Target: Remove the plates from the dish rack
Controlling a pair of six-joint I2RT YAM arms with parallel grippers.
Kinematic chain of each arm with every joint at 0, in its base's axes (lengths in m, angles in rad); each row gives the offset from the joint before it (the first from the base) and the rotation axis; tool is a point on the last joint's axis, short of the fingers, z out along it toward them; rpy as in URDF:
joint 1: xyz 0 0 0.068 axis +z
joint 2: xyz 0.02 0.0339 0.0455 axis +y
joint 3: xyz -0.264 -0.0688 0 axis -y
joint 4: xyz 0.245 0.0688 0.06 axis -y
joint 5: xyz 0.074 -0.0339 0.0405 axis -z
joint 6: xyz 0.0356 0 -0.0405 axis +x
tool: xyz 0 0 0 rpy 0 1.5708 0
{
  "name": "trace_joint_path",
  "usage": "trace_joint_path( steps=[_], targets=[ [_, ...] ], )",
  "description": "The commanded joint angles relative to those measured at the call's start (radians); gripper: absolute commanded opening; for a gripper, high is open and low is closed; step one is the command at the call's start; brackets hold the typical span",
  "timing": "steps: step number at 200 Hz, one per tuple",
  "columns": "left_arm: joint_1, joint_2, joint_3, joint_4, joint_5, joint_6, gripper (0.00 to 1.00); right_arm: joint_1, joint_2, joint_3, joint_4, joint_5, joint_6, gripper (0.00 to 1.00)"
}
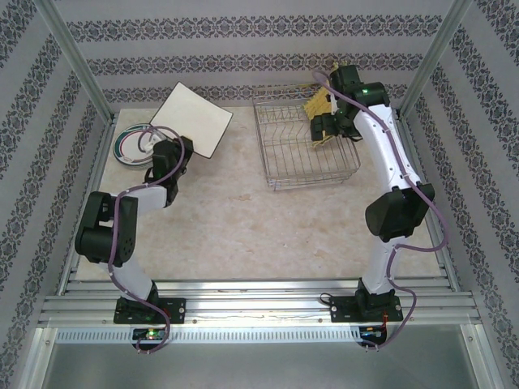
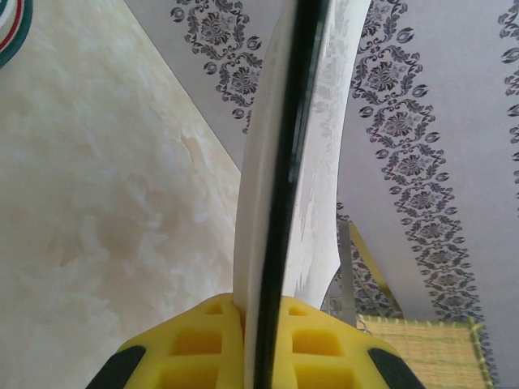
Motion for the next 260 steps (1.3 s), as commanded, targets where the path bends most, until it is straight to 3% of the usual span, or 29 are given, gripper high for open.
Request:
trace_joint_path(
  steps=[1, 78, 145, 213, 260],
  targets=[
    [-0.049, 0.011, 0.015, 0.366, -0.188, -0.013, 0.00, -0.002, -0.039, -0.046, -0.029, 0.035, -0.034, 0.98],
    [-0.164, 0.202, -0.015, 0.603, -0.463, -0.104, 0.00, 0.001, -0.051, -0.118, -0.014, 0.051, -0.059, 0.98],
    [-0.222, 0.230, -0.009, 0.440, -0.613, -0.315, 0.00, 0.026, -0.010, -0.047, -0.049, 0.066, -0.069, 0.98],
    [-0.222, 0.282, 0.035, 0.216, -0.570, -0.496, 0.00, 0.057, 0.015, 0.002, -0.073, 0.081, -0.073, 0.98],
    [-0.222, 0.347, 0.074, 0.185, -0.495, -0.554, 0.00, 0.065, 0.025, 0.013, -0.080, 0.088, -0.072, 0.98]
  ],
)
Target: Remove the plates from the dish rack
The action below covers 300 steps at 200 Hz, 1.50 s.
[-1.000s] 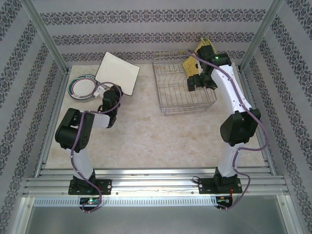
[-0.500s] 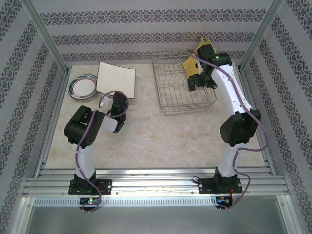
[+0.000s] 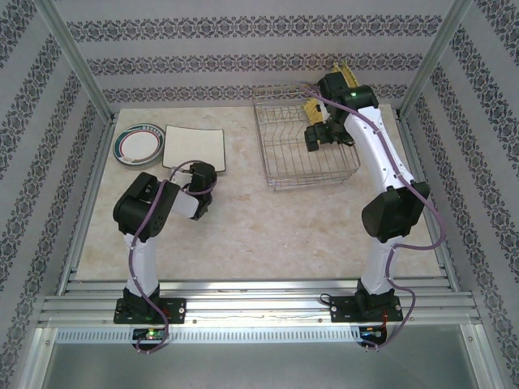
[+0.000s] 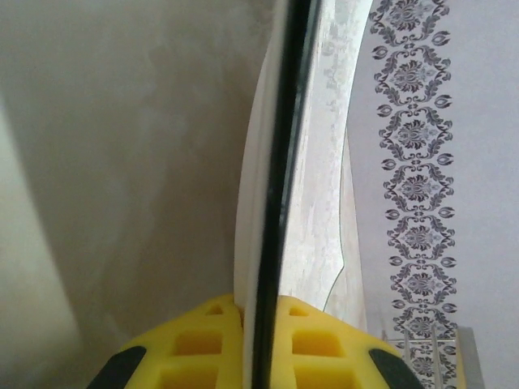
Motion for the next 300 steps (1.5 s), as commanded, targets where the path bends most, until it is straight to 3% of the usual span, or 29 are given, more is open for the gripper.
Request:
trace_joint_path(
  steps=[1, 85, 101, 128, 157, 202, 217, 267, 300],
  targets=[
    [-0.007, 0.012, 0.065, 0.081, 0.017, -0.061, 0.00, 0.012, 0.016, 0.028, -0.031, 0.033, -0.010, 0.98],
    [-0.002, 0.111, 0.116, 0.075, 0.093, -0.108, 0.00, 0.023, 0.024, 0.023, -0.022, 0.031, -0.018, 0.98],
    [-0.002, 0.118, 0.122, 0.059, 0.106, -0.111, 0.09, 0.022, 0.024, 0.018, -0.019, 0.029, -0.020, 0.98],
    [0.002, 0.131, 0.121, 0.047, 0.124, -0.131, 0.15, 0.023, 0.022, 0.003, -0.008, 0.024, -0.020, 0.98],
    [0.010, 0.132, 0.116, 0.024, 0.146, -0.133, 0.44, 0.021, 0.019, -0.008, -0.004, 0.026, -0.019, 0.98],
    [0.015, 0.100, 0.132, -0.090, 0.182, -0.109, 0.67, 0.022, 0.015, -0.018, 0.000, 0.029, -0.019, 0.98],
    [0.015, 0.073, 0.139, -0.171, 0.191, -0.099, 0.81, 0.022, 0.011, -0.023, 0.005, 0.027, -0.019, 0.98],
    [0.015, 0.001, 0.155, -0.367, 0.210, -0.074, 0.97, 0.023, -0.010, -0.074, 0.037, 0.020, -0.015, 0.98],
    [0.016, -0.034, 0.176, -0.483, 0.235, -0.046, 1.00, 0.021, -0.029, -0.114, 0.062, 0.016, -0.013, 0.98]
  ],
)
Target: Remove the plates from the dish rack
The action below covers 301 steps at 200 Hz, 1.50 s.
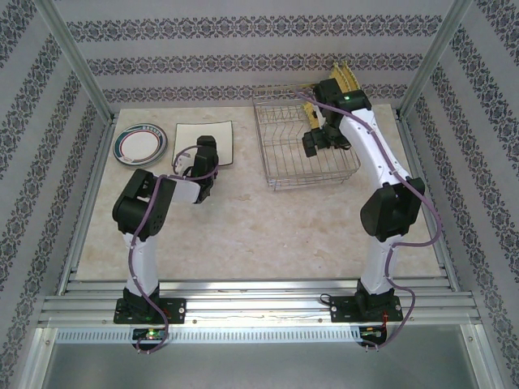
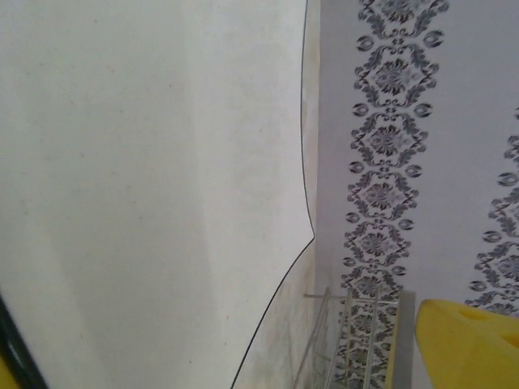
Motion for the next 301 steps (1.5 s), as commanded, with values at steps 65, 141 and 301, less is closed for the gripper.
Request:
trace_joint_path(
  steps=[65, 141, 301],
  targets=[
    [-0.004, -0.090, -0.050, -0.394, 0.050, 0.113, 1.00, 0.009, -0.076, -0.088, 0.072, -0.010, 0.002, 0.98],
    [-0.005, -0.196, -0.168, -0.408, 0.039, 0.193, 1.00, 0.031, -0.088, -0.060, 0.066, 0.007, -0.016, 0.98],
    [0.046, -0.329, 0.578, -1.398, 0.223, 1.450, 1.00, -0.168, 0.007, 0.210, 0.147, -0.060, 0.074, 0.98]
  ],
)
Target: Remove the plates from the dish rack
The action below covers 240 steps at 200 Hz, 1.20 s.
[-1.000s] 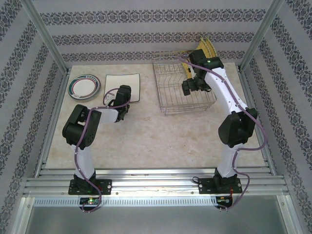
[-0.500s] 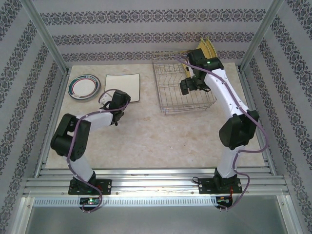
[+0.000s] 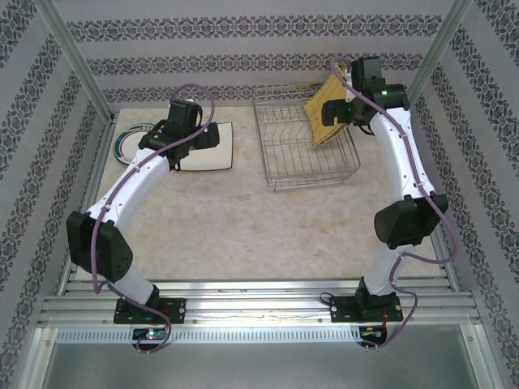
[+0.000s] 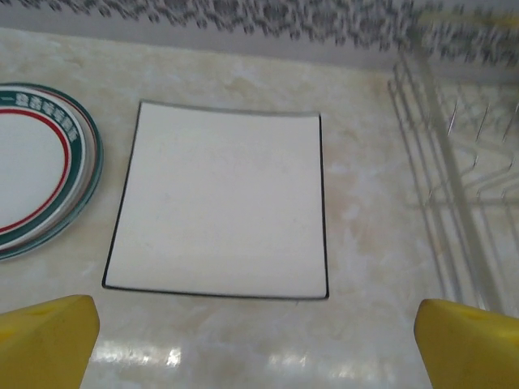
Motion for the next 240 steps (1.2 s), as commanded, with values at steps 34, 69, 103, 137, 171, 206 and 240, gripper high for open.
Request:
trace_joint_path(
  steps=[34, 69, 103, 137, 171, 206, 240],
  targets=[
    [0.074, 0.199, 0.279, -0.319, 0.142, 0.122, 1.00, -0.045, 0.248, 0.299, -0.095, 0.037, 0.043, 0.98],
    [0.091, 0.310, 0.448, -0.424, 0.156, 0.145, 1.00, -0.051, 0.399, 0.468, -0.082, 0.013, 0.044, 0.96],
    [0.109, 0.387, 0.543, -0.478, 0.189, 0.146, 1.00, -0.050, 0.509, 0.630, -0.086, 0.028, 0.043, 0.83],
    [0.124, 0.425, 0.585, -0.489, 0.198, 0.144, 1.00, -0.052, 0.535, 0.636, -0.041, 0.070, 0.043, 0.82],
    [0.134, 0.457, 0.629, -0.507, 0.215, 0.146, 1.00, -0.056, 0.567, 0.636, -0.007, 0.051, 0.051, 0.82],
    [0.138, 0.486, 0.672, -0.522, 0.215, 0.146, 1.00, -0.056, 0.609, 0.651, 0.021, 0.044, 0.066, 0.80],
    [0.138, 0.518, 0.722, -0.539, 0.218, 0.145, 1.00, -0.057, 0.624, 0.653, 0.044, 0.054, 0.073, 0.76]
  ],
)
